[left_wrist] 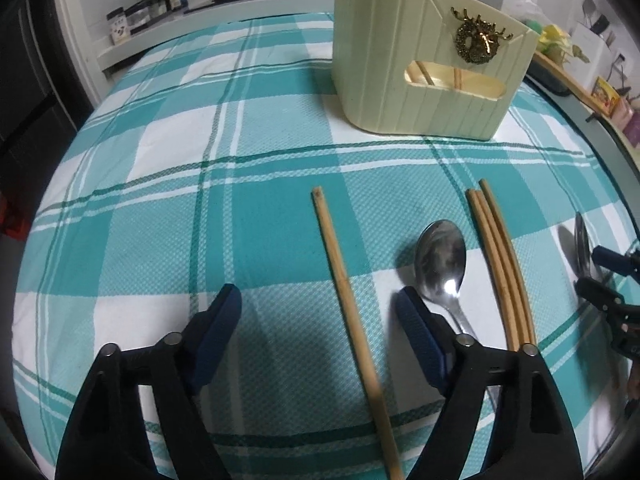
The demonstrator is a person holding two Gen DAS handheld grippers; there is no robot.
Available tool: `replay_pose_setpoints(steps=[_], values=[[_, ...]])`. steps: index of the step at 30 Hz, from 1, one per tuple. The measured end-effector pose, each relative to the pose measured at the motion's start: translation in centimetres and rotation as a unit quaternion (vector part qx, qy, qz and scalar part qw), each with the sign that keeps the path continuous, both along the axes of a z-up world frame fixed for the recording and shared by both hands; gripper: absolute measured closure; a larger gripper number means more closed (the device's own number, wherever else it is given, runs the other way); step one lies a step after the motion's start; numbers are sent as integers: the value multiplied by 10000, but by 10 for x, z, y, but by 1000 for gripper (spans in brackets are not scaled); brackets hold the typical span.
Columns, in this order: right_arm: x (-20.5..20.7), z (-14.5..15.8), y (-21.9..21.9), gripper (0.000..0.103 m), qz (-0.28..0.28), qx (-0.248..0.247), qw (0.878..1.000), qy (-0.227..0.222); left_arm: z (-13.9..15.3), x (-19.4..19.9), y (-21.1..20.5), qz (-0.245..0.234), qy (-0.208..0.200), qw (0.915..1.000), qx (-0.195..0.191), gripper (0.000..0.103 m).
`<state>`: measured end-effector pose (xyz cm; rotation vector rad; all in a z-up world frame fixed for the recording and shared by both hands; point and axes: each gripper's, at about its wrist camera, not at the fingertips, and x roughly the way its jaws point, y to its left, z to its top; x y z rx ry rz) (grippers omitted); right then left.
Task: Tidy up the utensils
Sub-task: 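Close the right tool on a steel spoon handle while the left tool grasps a single chopstick, then lift and carry the spoon and chopstick with both tools over the cream holder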
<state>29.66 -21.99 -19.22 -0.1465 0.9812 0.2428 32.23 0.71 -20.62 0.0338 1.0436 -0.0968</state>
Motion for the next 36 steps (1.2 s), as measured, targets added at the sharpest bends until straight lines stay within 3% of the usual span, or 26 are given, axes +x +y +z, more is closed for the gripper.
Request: replay_pose_setpoints(steps=[2,6,9,11,17,27,36], values=[[7,0,2,45,32,14,10000,-19,2,5,-5,-105,77,9999,-29,42],[17,-1,7,44,98,72,9999,-117,3,13,-9,-218,78,9997,-16,55],[19,-2,9,46,57,65,9997,-236,4,18,-7,-223,-16,9997,-46,87],[20,-1,11,61,48,40,9995,-297,3,22,-4,-206,-44,9996,-165,98],[19,9,8,61,12,137,9988,-471,17,12,8,-30,-360,9984,-440,99],[-27,85,-8,61,56,687,9890,-1310,97,-45,22,-34,-1433,9874,-674,99],[-62,125,-13,61,84,934,9781,-1859,134,-86,31,40,-1996,9758,-891,99]])
